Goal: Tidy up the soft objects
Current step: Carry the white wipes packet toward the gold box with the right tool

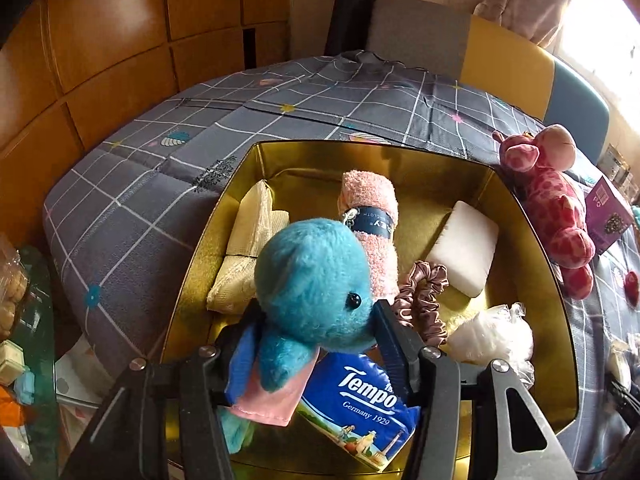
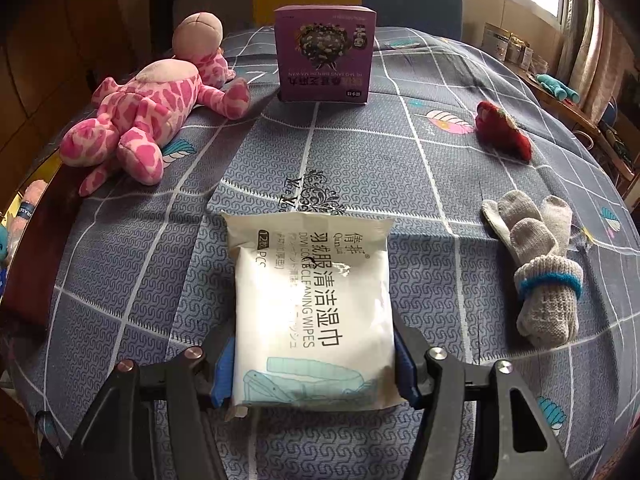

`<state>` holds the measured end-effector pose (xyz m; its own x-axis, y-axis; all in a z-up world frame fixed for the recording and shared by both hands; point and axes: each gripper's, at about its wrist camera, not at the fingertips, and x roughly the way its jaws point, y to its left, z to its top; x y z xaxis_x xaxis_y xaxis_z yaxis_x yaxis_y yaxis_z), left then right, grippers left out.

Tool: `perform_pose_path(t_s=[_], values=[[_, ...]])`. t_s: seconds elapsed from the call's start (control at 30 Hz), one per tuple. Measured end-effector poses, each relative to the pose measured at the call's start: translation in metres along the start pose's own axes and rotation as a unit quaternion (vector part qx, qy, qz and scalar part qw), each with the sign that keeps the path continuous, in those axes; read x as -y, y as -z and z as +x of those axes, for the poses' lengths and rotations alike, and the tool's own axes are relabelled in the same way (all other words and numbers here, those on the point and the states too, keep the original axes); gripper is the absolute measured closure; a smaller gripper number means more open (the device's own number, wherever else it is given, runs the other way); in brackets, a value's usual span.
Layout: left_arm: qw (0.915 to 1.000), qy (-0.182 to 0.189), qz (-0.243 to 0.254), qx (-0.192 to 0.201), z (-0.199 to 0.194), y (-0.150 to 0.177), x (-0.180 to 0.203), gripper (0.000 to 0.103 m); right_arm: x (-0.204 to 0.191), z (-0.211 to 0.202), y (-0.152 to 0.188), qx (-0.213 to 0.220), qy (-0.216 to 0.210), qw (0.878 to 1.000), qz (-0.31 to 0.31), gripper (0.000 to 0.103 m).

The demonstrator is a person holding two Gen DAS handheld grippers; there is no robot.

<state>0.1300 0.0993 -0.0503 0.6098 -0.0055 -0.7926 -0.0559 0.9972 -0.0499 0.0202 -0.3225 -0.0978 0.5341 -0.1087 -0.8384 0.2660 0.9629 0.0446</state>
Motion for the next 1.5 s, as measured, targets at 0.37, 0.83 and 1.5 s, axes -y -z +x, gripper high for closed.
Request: perform_pose_path(t_s=[0.37, 0.83, 1.5], values=[[0.9998, -0.012, -0.001, 0.014, -0.009, 0.003, 0.001, 0.045, 0.000, 0.000, 0.000, 0.001, 0.000, 1.000, 0.000, 0.040], [0.9983, 0.001, -0.006, 0.058, -0.051, 0.002, 0.003, 0.036, 0.001, -0.002, 0.000, 0.002, 0.000, 1.000, 0.006, 0.040], [0.9961, 0.034, 0.021, 0.079, -0.095, 0.020, 0.018, 0.034, -0.011, -0.028, -0.018, 0.028, -0.005, 0.999, 0.022, 0.043]])
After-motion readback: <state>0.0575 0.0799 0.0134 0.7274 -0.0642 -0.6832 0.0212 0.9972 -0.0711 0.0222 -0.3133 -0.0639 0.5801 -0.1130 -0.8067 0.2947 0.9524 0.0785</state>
